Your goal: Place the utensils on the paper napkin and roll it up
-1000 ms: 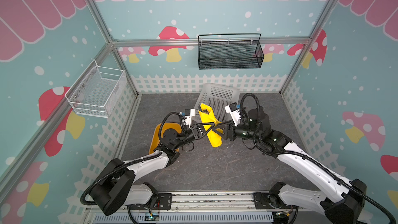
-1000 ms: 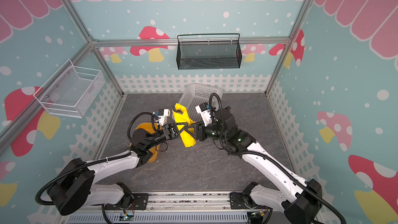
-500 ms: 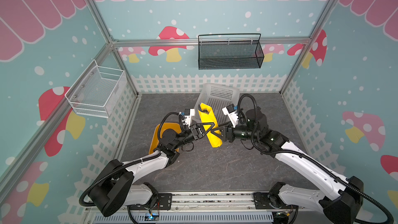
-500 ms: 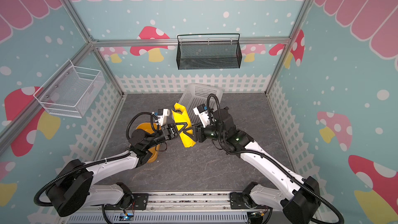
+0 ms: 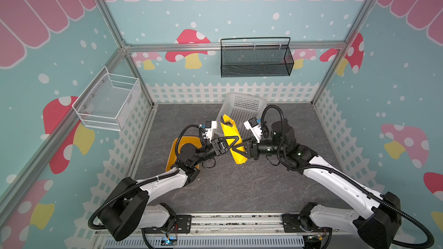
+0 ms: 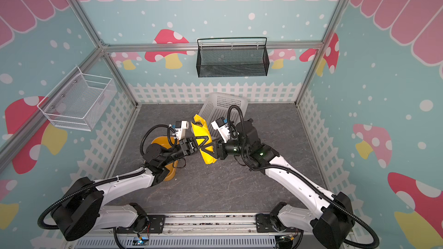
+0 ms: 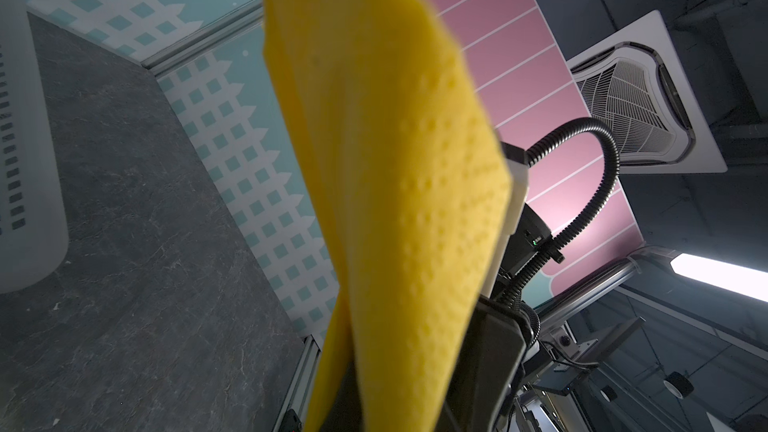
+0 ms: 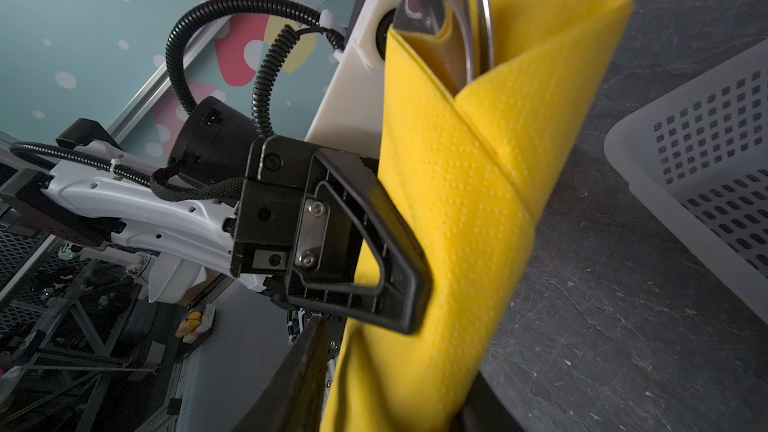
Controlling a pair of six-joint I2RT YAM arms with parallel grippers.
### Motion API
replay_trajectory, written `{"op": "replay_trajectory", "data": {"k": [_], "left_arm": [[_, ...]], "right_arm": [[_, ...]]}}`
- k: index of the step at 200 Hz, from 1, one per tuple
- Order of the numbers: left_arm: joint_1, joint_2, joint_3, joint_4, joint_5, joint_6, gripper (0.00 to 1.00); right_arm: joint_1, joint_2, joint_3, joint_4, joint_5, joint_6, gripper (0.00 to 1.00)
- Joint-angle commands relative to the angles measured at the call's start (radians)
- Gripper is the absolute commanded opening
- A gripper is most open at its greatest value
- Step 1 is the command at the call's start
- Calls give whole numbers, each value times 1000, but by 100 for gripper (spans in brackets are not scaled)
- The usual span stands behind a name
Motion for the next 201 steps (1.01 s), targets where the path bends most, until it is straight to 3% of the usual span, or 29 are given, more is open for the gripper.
{"op": "replay_trajectory", "data": {"k": [1, 43, 111, 168, 201], "left_arm": [[-2, -21, 27, 52, 12, -27, 0], [-2, -22, 22, 50, 12, -18, 0], [-4, -5, 10, 44, 12, -7, 0], [-4, -3, 0, 49, 7, -5, 0], [-3, 1, 6, 56, 7, -4, 0]], "right_arm": [[7, 7, -12, 43, -65, -12, 41], [6, 6, -16, 59, -77, 0, 39], [7, -24, -50, 114, -45, 40, 27], [6, -54, -83, 136, -14, 69, 37], [5, -54, -112, 164, -15, 108, 38]]}}
